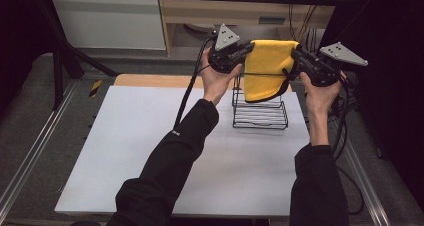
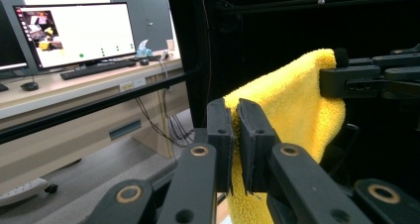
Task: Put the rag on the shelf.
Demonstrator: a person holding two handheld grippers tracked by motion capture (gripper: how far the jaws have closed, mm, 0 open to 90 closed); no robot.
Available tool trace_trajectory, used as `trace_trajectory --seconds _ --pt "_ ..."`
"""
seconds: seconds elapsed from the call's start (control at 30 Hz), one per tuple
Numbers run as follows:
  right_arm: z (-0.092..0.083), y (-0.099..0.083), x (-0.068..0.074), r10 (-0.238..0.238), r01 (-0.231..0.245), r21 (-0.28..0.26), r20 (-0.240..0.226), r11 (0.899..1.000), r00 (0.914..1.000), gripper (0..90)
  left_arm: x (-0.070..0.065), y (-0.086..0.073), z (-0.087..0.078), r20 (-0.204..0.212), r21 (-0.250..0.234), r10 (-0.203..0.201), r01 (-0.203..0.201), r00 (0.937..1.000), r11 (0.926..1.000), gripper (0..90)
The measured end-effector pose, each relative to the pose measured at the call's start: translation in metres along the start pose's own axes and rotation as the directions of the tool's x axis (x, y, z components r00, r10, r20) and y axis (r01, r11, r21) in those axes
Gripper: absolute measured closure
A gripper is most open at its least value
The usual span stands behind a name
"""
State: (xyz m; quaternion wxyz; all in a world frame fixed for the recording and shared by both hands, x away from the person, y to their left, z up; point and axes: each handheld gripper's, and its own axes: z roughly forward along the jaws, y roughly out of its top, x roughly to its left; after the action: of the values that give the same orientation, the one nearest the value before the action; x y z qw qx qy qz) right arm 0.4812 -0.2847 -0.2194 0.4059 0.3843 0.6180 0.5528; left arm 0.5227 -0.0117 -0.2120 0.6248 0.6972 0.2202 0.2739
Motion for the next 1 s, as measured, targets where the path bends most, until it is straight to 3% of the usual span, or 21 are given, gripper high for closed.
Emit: trace_trajectory --seconds 0.33,0.43,1.0 --pt "0.004 -0.010 -0.002 0.010 -0.010 0.038 0.000 0.999 1.0000 78.2 -0.001 -0.006 0.005 -0.004 0.030 0.006 -0.005 1.0000 0.9995 84.5" --pt "0.002 -0.012 -0.003 0.015 -0.014 0.024 -0.006 1.000 0.9999 78.2 -0.001 -0.007 0.003 0.010 0.011 -0.009 0.009 0.9999 0.9999 84.5" --pt "-0.012 0.007 0.000 -0.003 0.003 -0.056 -0.016 0.998 0.9999 78.2 -0.009 0.014 -0.014 0.042 -0.053 0.003 -0.001 0.9991 0.9986 84.5"
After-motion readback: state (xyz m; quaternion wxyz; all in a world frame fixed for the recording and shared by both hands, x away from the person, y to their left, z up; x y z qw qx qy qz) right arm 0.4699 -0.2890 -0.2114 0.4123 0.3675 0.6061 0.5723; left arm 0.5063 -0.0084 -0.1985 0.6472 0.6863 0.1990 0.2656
